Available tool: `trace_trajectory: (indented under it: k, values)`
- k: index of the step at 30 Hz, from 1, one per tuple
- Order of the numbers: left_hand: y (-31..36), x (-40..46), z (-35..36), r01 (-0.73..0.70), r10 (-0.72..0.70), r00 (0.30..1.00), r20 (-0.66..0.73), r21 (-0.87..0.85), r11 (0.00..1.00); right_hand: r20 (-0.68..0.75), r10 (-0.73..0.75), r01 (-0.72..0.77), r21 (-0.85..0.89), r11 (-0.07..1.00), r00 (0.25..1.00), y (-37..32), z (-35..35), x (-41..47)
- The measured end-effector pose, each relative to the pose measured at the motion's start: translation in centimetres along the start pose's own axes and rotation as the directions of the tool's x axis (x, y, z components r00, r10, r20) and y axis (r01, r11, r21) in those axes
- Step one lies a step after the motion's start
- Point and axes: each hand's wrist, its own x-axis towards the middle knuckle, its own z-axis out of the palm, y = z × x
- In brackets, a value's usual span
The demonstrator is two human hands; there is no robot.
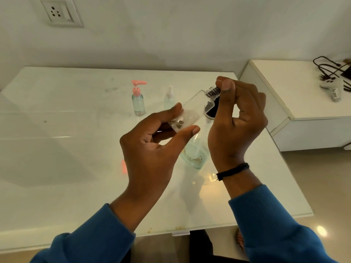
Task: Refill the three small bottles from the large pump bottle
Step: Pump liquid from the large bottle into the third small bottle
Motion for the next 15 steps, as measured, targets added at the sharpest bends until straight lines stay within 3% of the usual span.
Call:
trace_trajectory:
  k: [15]
  values:
    - [-0.28, 0.14, -0.22, -0.031, 0.031, 0.999, -0.009, -0.008, 0.999, -0.021, 0.003, -0.003, 0.025, 1.0, 1.0, -0.44, 0.3, 0.07]
